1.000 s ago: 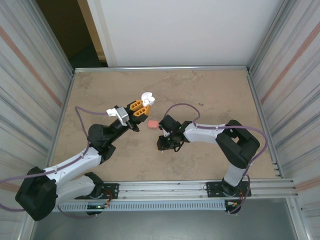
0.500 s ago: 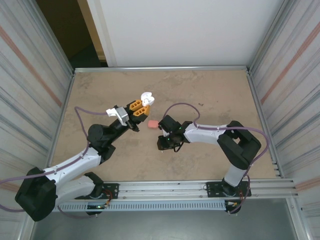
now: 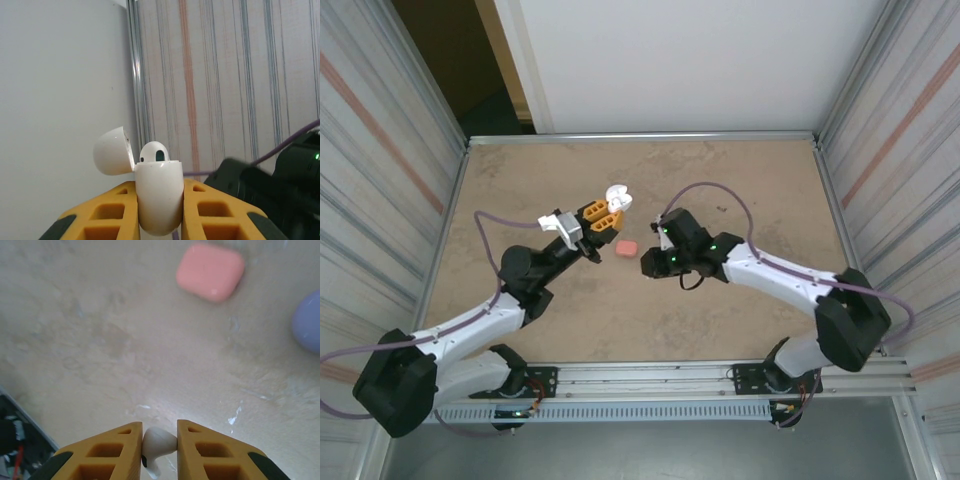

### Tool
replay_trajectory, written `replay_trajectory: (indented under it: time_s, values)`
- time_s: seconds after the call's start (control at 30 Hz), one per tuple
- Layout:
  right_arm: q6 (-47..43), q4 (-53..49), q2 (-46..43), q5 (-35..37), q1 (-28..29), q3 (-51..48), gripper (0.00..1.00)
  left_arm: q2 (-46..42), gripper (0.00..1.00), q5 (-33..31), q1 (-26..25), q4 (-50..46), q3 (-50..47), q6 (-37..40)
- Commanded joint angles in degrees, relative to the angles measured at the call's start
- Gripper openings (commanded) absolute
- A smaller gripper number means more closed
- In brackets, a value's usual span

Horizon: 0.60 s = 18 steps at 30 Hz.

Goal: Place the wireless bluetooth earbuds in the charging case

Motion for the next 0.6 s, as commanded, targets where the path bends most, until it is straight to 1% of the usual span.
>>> replay_trajectory:
  time_s: [0.0, 0.33, 0.57]
  values:
    - [-1.67, -1.78, -5.22, -1.13, -1.65, 0.71, 0.22, 0.53, 0.0, -0.58, -0.36, 2.89, 1.03, 0.46]
    - [-2.89, -0.6, -16.68, -2.55, -7.12, 3.78, 0.23, 3.31, 0.0, 0.18, -0.36, 4.4, 2.0, -0.59]
    - [-4.26, 2.02, -20.45, -3.28, -8.93, 8.38, 0.23, 4.8, 0.0, 0.47, -0.4, 4.87, 2.63, -1.17]
